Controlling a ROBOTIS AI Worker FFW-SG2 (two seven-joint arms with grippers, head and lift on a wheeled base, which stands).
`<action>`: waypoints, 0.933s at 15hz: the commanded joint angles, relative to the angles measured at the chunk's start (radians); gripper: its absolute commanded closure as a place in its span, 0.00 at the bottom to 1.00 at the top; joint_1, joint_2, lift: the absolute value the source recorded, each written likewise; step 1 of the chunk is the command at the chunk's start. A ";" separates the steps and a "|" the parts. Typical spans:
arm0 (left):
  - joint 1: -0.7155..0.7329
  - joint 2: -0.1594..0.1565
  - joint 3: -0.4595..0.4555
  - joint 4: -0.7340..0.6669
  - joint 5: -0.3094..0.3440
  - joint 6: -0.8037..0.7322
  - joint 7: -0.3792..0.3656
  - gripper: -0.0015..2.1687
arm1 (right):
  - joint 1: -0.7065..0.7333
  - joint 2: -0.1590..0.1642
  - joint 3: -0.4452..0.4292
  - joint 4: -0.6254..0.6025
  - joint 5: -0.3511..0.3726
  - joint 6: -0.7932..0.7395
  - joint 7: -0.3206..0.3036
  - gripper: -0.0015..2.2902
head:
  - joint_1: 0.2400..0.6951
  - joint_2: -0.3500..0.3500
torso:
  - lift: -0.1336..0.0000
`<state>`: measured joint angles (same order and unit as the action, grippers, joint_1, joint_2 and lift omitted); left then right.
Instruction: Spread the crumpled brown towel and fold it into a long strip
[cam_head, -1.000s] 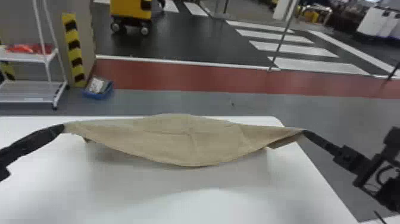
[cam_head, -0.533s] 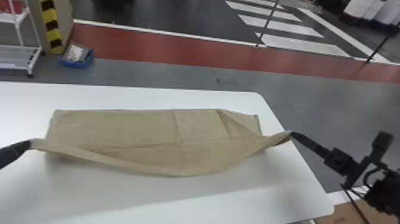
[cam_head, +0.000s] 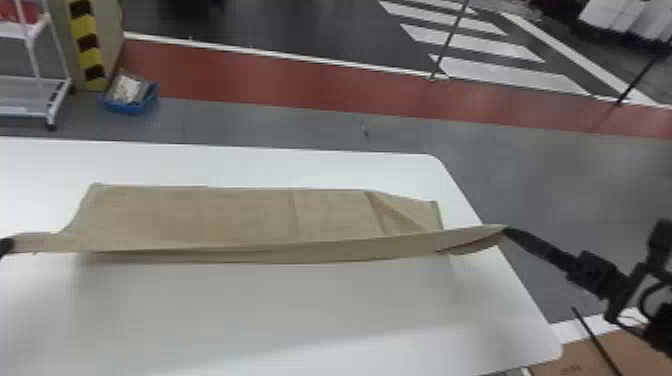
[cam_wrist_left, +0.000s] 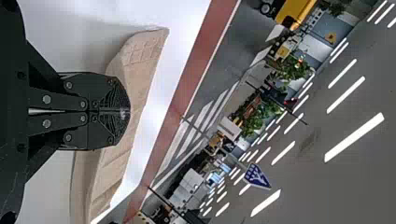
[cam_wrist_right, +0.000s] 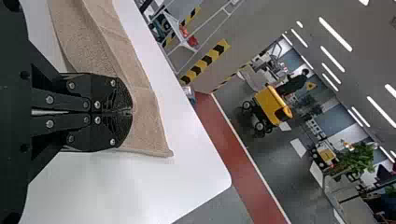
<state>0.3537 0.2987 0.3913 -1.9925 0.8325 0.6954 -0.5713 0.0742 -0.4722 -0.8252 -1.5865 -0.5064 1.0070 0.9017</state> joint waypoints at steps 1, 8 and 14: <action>0.034 -0.001 0.021 -0.020 0.002 0.007 -0.001 0.89 | 0.012 -0.034 0.028 0.008 0.075 0.032 0.043 0.66 | 1.00 0.02 | 0.08; 0.111 -0.010 0.077 -0.100 0.028 0.040 -0.001 0.89 | 0.013 -0.092 0.057 0.020 0.201 0.112 0.075 0.66 | 1.00 0.00 | 0.08; 0.117 -0.009 0.123 -0.147 0.013 0.089 0.034 0.89 | -0.047 -0.121 0.029 0.017 0.135 0.170 0.066 0.66 | 1.00 0.00 | 0.08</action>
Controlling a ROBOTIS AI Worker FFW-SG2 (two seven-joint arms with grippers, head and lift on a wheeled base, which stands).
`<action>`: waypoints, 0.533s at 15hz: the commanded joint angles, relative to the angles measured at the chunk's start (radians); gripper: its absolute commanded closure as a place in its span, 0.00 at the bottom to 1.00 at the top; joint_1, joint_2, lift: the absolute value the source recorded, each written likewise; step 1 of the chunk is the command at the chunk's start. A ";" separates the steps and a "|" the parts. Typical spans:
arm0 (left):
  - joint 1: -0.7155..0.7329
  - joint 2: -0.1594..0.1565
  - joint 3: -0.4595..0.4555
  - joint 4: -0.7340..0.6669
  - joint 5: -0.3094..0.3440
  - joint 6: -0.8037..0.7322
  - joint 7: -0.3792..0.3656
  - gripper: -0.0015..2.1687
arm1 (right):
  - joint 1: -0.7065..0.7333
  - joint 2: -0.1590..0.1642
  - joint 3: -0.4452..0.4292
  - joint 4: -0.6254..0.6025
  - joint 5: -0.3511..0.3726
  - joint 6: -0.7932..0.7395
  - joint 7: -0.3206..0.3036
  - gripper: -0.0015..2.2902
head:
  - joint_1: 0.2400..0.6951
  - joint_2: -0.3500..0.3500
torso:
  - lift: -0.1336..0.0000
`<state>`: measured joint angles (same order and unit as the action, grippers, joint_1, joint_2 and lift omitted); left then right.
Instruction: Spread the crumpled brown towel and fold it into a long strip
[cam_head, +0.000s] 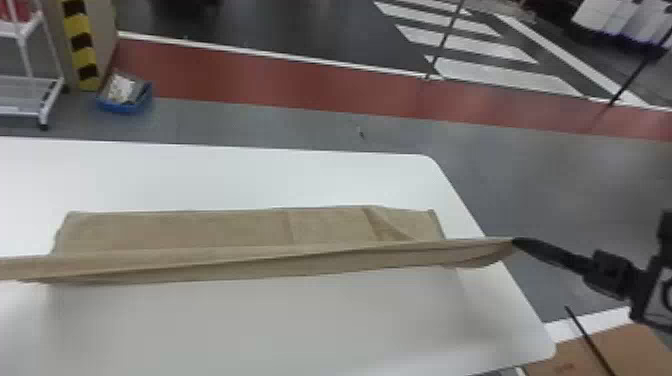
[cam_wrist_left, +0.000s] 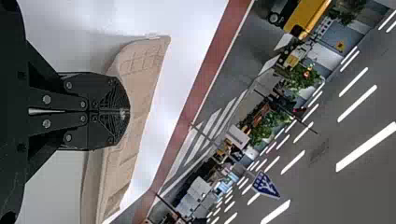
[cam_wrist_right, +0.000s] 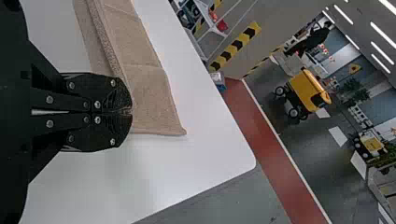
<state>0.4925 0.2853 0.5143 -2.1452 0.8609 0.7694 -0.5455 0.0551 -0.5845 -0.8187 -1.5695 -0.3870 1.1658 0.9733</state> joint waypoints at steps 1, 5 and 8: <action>-0.038 0.005 -0.011 0.014 -0.034 0.022 0.012 0.89 | -0.060 -0.009 0.070 0.005 0.043 0.009 -0.013 0.66 | 1.00 0.00 | 0.08; -0.158 0.006 -0.097 0.093 -0.108 0.022 0.030 0.89 | -0.182 0.026 0.216 0.112 0.089 -0.154 -0.125 0.66 | 1.00 0.03 | 0.08; -0.241 0.015 -0.137 0.165 -0.149 0.022 0.053 0.89 | -0.288 0.040 0.285 0.213 0.158 -0.246 -0.173 0.66 | 1.00 0.07 | 0.08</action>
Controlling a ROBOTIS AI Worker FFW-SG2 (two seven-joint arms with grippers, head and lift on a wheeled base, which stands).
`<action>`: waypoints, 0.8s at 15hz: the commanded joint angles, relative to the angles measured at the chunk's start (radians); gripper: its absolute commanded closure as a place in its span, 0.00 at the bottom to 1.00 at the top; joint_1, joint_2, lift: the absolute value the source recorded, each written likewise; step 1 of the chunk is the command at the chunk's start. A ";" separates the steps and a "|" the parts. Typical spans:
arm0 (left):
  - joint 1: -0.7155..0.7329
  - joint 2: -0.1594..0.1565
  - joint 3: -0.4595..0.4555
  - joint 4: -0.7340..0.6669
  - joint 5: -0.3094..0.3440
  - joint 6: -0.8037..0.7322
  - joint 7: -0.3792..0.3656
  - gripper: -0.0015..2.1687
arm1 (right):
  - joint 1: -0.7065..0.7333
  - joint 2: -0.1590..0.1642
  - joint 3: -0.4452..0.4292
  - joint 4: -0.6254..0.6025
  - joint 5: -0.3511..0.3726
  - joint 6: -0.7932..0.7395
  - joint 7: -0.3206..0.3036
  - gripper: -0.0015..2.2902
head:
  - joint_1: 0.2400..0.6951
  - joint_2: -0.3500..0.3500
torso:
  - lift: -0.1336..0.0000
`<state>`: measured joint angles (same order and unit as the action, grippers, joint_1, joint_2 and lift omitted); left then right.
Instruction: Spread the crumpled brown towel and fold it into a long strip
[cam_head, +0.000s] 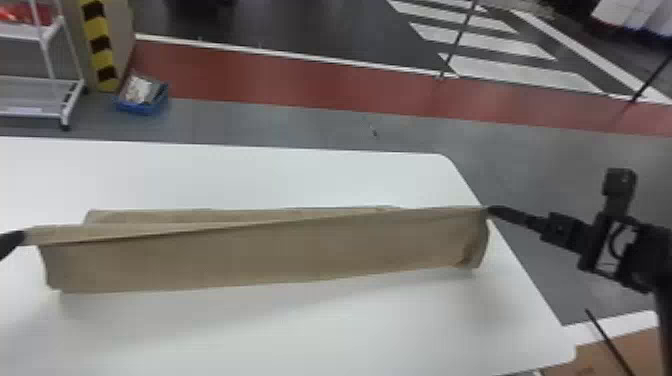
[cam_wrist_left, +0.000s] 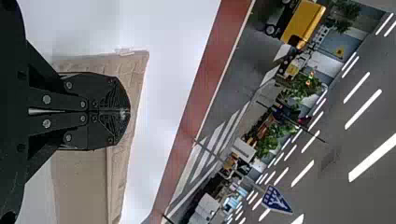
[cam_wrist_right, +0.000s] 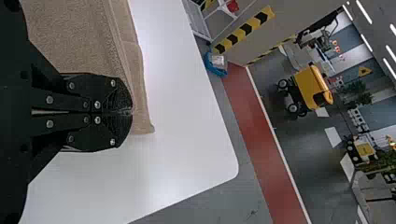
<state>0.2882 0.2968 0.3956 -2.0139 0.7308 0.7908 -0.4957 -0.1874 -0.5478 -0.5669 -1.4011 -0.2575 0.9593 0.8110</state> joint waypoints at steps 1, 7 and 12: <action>-0.063 0.004 -0.026 0.058 -0.033 0.000 0.005 0.89 | -0.073 0.003 0.058 0.077 0.050 -0.055 -0.023 0.66 | 1.00 0.07 | 0.08; -0.199 0.005 -0.098 0.227 -0.125 -0.028 0.003 0.89 | -0.147 0.025 0.141 0.185 0.119 -0.129 -0.056 0.66 | 1.00 0.13 | 0.08; -0.268 0.005 -0.123 0.304 -0.165 -0.058 0.003 0.88 | -0.182 0.029 0.168 0.237 0.152 -0.172 -0.095 0.66 | 1.00 0.16 | 0.08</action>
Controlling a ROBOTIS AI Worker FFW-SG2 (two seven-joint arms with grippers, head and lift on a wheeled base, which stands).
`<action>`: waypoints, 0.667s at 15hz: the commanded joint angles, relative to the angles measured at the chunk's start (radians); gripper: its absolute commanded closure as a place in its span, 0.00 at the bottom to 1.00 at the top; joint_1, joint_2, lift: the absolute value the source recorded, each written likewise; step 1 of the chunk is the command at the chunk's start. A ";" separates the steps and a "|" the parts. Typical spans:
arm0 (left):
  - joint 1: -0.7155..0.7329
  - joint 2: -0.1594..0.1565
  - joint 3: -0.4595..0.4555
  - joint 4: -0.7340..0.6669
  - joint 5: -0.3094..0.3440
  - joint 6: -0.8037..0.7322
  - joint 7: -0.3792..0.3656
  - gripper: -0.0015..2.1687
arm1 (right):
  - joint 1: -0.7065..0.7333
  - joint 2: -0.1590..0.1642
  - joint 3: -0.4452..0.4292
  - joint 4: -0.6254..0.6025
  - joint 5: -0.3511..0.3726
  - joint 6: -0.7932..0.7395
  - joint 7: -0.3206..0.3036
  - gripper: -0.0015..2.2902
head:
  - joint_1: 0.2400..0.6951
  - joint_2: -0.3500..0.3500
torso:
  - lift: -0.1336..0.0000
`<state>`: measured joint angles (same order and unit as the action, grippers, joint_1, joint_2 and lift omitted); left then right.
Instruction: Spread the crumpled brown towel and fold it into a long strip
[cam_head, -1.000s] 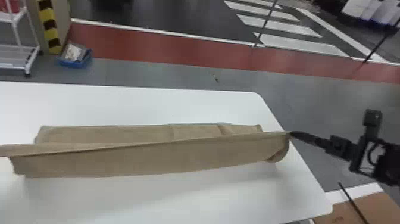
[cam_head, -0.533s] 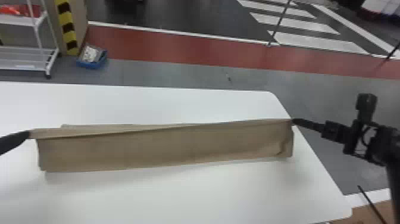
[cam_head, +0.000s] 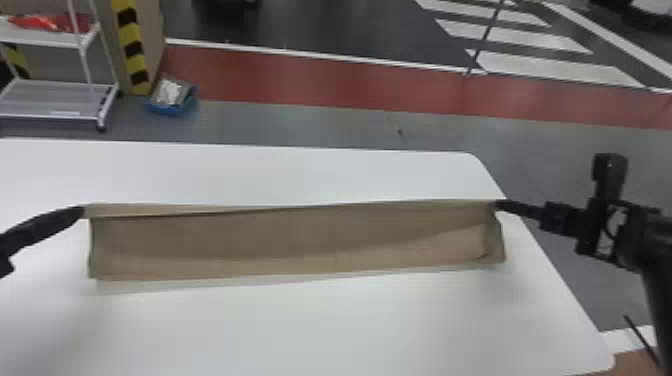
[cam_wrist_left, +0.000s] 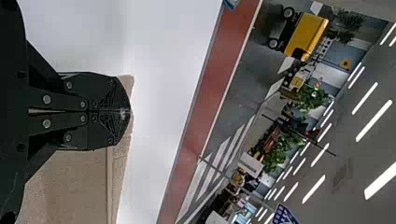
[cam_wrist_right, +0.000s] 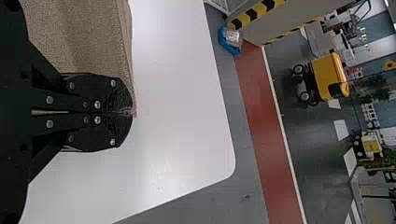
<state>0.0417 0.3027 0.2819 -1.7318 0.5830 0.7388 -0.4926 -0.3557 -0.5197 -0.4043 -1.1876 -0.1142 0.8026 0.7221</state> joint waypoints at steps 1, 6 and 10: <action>-0.040 0.001 -0.018 0.044 -0.022 -0.009 0.000 0.88 | -0.016 0.003 0.018 0.028 0.019 -0.021 -0.013 0.66 | 1.00 0.16 | 0.08; -0.118 -0.002 -0.092 0.129 -0.106 -0.012 0.003 0.00 | -0.040 0.015 0.058 0.060 0.048 -0.064 -0.067 0.40 | 1.00 0.16 | 0.08; -0.125 -0.008 -0.116 0.140 -0.138 -0.089 0.015 0.00 | -0.059 0.020 0.065 0.115 0.044 -0.134 -0.128 0.01 | 1.00 0.15 | 0.08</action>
<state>-0.0827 0.2961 0.1692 -1.5931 0.4484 0.6644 -0.4767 -0.4107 -0.5009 -0.3391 -1.0884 -0.0677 0.6904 0.5992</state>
